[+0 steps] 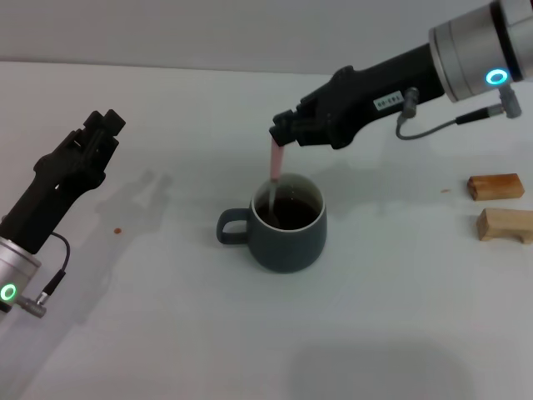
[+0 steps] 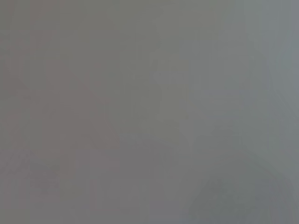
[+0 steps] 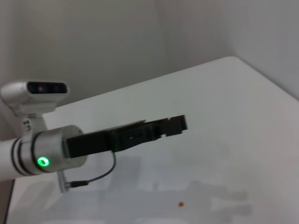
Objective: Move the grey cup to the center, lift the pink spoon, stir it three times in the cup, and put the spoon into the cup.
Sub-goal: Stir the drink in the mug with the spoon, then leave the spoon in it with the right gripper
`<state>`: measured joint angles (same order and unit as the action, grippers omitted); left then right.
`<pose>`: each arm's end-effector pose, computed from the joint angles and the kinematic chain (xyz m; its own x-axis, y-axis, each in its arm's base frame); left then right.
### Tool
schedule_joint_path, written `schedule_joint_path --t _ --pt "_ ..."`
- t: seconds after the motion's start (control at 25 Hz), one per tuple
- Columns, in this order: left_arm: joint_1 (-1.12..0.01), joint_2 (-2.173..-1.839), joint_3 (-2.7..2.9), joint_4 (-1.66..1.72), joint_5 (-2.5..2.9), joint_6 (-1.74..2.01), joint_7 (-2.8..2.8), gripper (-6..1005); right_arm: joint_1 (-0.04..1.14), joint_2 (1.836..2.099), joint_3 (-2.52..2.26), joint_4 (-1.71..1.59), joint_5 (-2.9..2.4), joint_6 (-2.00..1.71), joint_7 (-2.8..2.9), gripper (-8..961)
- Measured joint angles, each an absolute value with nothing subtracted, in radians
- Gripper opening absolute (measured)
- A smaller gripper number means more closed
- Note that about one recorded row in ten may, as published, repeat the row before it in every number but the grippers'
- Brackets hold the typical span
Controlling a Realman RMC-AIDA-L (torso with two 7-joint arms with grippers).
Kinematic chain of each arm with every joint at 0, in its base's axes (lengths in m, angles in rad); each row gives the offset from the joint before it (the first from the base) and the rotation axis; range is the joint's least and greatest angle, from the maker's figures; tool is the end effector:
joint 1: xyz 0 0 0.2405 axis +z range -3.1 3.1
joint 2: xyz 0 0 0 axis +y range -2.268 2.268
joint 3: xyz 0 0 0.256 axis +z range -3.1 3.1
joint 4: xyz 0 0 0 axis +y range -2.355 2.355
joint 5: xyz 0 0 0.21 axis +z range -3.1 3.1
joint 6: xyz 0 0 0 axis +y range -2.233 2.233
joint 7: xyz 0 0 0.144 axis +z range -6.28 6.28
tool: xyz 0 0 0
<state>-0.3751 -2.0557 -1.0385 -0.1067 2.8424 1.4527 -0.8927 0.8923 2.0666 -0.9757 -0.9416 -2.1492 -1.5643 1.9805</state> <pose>-0.3067 0.2920 -0.0170 0.2319 0.1187 0.9655 0.8655 -0.4783 -0.1491 0.1033 0.3997 0.0028 0.9252 -0.3207 -0.2029 -0.3365 -0.9404 -0.0482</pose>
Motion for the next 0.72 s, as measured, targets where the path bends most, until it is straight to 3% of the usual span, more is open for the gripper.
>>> schedule_joint_path --t 0.72 --pt "-0.406 -2.057 -1.038 -0.11 2.842 1.428 -0.891 316 0.805 2.053 -0.964 -1.02 -2.156 -1.595 2.031 82"
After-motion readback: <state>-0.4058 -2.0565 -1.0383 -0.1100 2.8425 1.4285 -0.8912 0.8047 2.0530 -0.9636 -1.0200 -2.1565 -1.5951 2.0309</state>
